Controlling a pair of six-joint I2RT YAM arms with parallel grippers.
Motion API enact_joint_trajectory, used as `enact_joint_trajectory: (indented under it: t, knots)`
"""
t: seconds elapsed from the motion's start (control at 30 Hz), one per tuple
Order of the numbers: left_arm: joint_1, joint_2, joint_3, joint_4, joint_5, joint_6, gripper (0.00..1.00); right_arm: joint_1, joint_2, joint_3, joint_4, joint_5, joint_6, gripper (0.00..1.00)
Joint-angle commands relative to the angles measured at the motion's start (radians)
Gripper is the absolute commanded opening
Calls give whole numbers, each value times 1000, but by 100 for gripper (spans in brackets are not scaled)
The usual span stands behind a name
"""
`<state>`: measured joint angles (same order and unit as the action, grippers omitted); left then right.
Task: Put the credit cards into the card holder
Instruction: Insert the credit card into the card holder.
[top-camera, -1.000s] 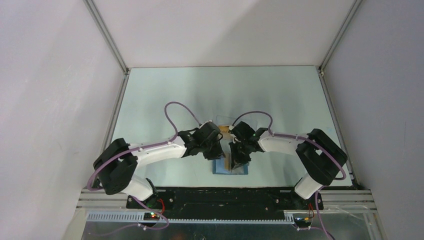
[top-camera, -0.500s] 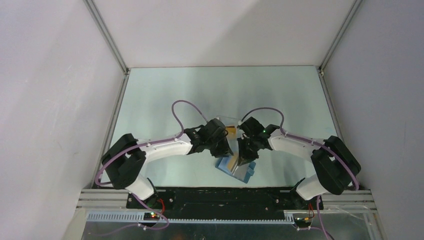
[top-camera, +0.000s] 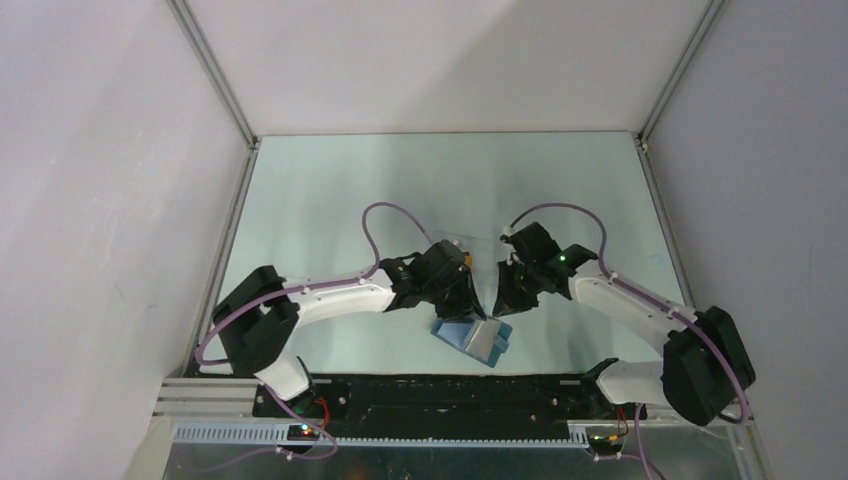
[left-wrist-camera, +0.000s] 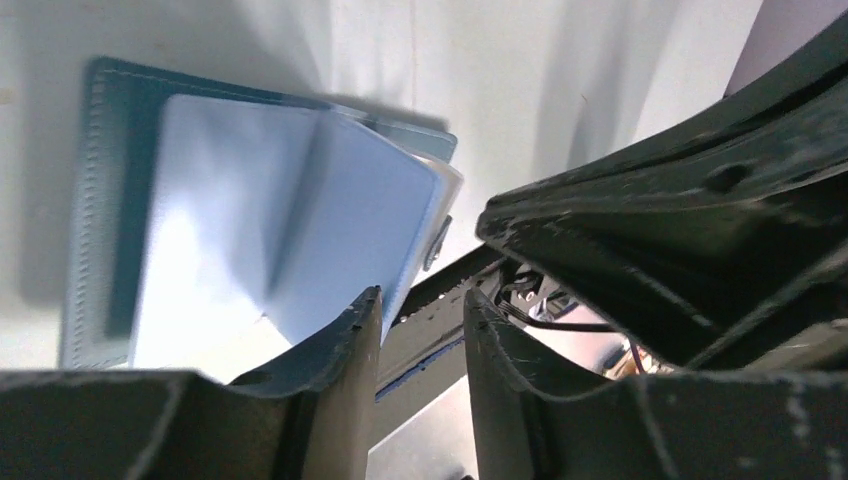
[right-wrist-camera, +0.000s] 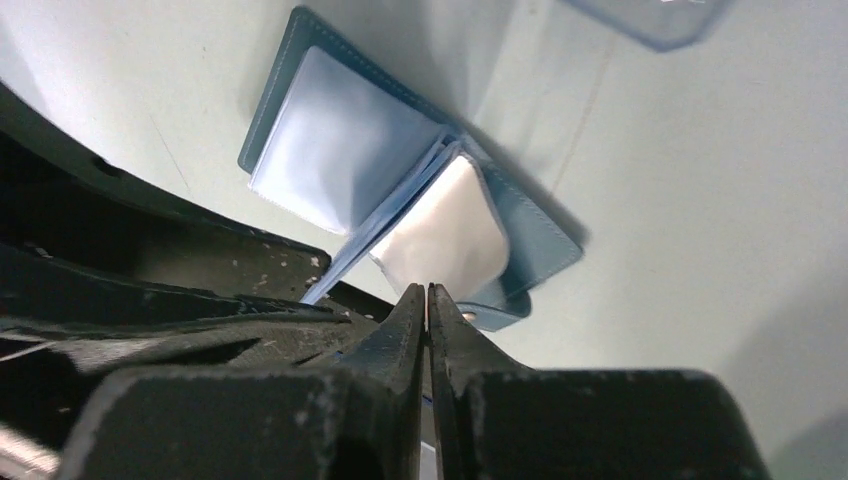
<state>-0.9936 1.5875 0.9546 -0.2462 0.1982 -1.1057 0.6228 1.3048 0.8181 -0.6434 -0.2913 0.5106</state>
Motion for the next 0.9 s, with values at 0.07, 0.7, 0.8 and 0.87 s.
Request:
enact_joint_trajectory:
  t: [0.07, 0.7, 0.8, 0.87]
  knots:
    - [-37, 105, 85, 49, 109, 13, 44, -103, -125, 1, -81, 26, -37, 9]
    - [-69, 214, 71, 240, 100, -49, 61, -196, -180, -13, -114, -9, -64, 12]
    - [-46, 131, 18, 268, 50, -42, 64, -197, -174, -16, -108, -20, -65, 12]
    - [-31, 86, -15, 278, 29, -37, 66, -193, -166, -16, -105, -25, -67, 12]
